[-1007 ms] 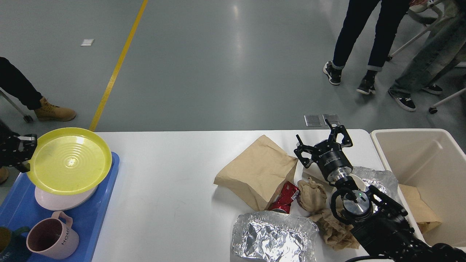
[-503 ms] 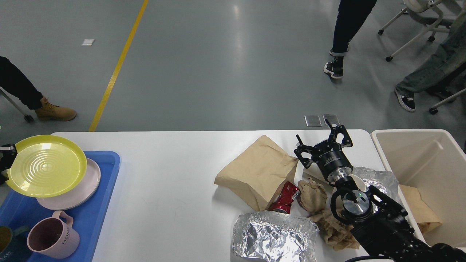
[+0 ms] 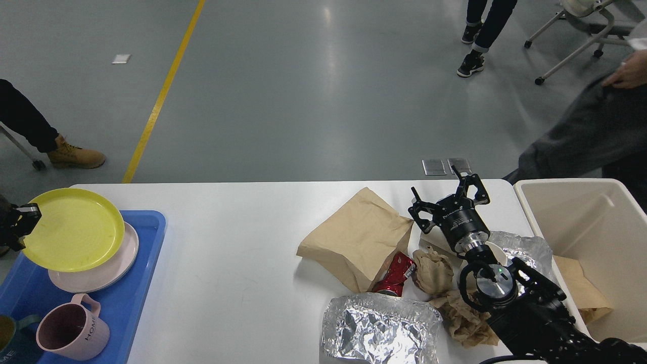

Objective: Tidy desktop

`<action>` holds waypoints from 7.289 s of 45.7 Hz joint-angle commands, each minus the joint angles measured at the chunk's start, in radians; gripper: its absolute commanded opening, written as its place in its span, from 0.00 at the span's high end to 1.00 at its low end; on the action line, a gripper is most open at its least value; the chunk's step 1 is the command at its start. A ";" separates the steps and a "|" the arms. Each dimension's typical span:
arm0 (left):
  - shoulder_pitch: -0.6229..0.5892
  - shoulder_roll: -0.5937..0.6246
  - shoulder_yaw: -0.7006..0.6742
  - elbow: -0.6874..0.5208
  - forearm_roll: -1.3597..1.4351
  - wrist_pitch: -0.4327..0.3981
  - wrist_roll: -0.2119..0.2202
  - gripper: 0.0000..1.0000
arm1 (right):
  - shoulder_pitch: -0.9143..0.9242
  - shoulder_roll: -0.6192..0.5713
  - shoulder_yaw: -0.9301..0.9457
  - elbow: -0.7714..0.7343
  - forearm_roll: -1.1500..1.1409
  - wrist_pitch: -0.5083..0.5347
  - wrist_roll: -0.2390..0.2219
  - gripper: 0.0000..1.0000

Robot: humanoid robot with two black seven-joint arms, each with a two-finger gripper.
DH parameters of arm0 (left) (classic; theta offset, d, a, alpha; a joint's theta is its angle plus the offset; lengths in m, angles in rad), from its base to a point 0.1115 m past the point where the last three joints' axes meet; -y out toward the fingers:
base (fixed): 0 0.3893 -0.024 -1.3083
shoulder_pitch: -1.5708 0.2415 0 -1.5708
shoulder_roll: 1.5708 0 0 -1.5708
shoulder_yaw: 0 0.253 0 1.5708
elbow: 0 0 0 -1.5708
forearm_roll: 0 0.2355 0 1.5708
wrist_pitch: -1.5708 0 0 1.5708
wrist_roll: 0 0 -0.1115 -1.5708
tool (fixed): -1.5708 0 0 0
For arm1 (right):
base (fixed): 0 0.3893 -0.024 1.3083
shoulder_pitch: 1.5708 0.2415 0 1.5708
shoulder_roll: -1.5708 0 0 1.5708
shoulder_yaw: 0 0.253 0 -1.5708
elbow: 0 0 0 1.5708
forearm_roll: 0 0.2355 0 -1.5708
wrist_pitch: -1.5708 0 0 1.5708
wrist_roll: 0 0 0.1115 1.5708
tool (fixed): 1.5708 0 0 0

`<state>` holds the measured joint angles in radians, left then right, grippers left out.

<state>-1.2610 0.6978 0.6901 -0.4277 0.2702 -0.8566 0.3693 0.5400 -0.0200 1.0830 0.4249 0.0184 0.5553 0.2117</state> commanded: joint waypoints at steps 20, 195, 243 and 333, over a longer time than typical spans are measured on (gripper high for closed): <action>0.084 -0.064 -0.018 0.009 -0.002 0.080 0.002 1.00 | 0.000 0.000 0.000 0.000 0.000 0.000 0.000 0.00; 0.466 -0.555 -1.888 0.175 -0.454 0.515 -0.276 0.04 | 0.000 0.000 0.000 0.000 0.000 0.000 0.000 0.00; 0.538 -0.570 -1.834 0.161 -0.448 0.381 -0.305 0.04 | 0.000 0.000 0.000 0.000 0.000 0.000 0.000 0.00; 0.538 -0.570 -1.837 0.161 -0.450 0.380 -0.305 0.04 | 0.015 -0.014 -0.018 -0.005 0.000 -0.026 -0.008 0.00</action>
<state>-0.7225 0.1274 -1.1474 -0.2669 -0.1795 -0.4771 0.0644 0.5440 -0.0311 1.0665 0.4233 0.0184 0.5432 0.2054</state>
